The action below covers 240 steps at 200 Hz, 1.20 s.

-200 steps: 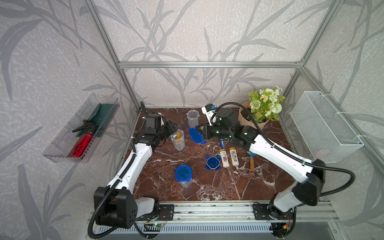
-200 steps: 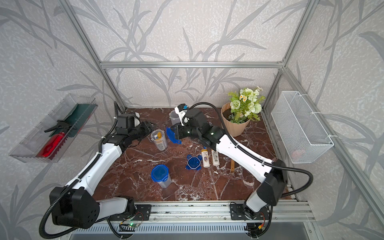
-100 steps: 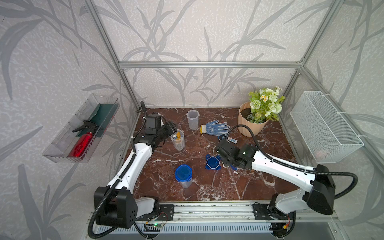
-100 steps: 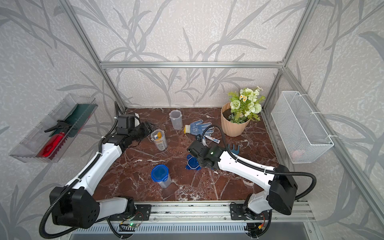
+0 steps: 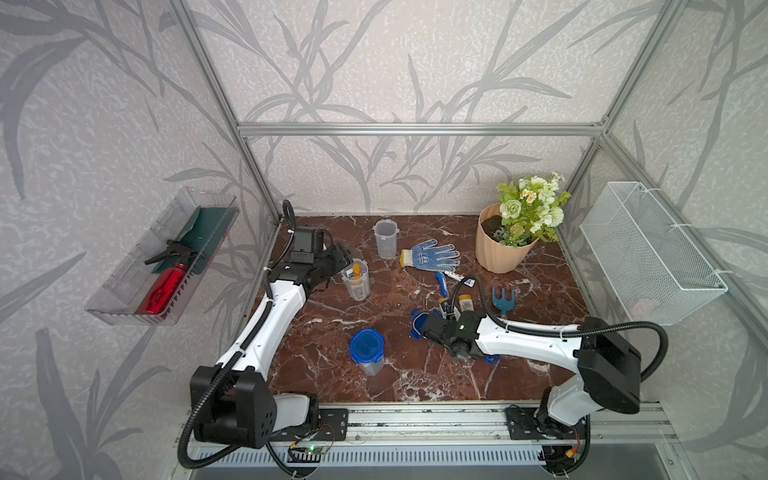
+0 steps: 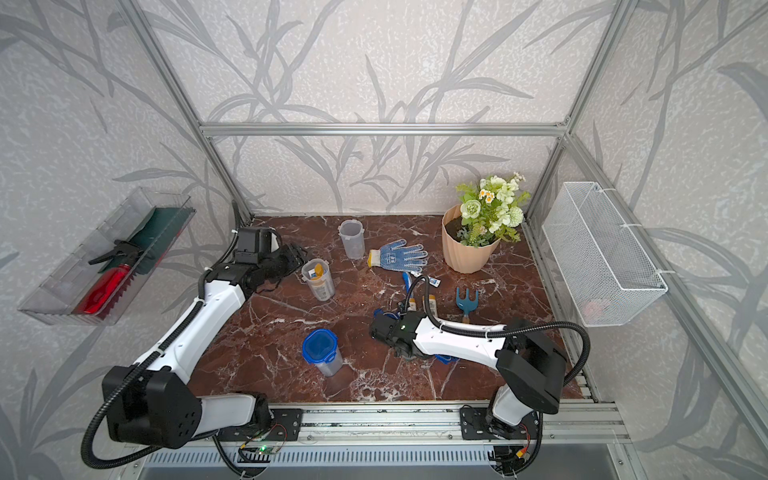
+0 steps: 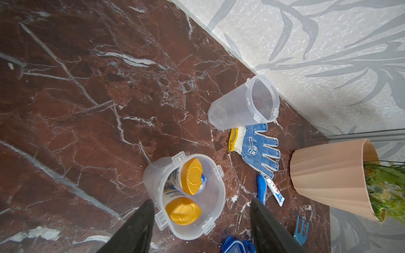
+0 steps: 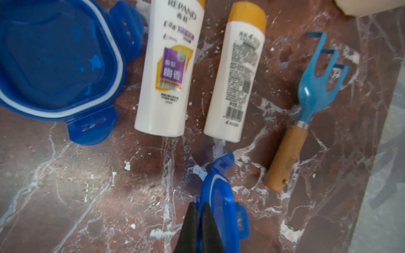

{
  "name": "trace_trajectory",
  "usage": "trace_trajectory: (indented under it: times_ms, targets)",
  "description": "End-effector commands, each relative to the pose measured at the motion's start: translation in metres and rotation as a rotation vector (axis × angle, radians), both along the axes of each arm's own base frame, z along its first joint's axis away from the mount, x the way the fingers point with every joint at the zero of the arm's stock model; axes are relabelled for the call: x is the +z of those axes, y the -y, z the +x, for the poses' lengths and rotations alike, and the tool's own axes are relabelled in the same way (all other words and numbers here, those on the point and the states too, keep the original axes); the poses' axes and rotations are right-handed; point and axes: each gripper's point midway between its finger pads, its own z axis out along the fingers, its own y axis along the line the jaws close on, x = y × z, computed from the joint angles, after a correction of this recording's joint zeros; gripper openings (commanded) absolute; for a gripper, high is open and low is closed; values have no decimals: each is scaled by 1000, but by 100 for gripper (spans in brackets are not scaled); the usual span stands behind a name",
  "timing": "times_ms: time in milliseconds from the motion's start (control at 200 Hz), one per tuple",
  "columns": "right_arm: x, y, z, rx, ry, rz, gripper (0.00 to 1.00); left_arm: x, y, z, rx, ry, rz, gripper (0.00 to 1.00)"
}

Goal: Take out toiletry kits
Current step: Place the lid at the center of the board, then pick up the container from the center of the board.

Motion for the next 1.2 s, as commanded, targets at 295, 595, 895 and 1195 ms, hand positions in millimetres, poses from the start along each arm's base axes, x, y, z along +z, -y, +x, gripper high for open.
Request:
trace_trajectory:
  times_ms: [295, 595, 895, 1195]
  targets:
    - [-9, -40, -5, 7, -16, 248, 52, -28, -15, -11, 48, -141, 120, 73]
    - [33, -76, 14, 92, 50, 501, 53, -49, -13, -11, 32, -222, 169, 61]
    - [43, -100, 17, 188, 51, 557, 53, -80, -7, -3, -14, -339, 180, 41]
    - [76, -125, 35, 358, 175, 587, 64, -94, 3, -6, -70, -418, 151, 0]
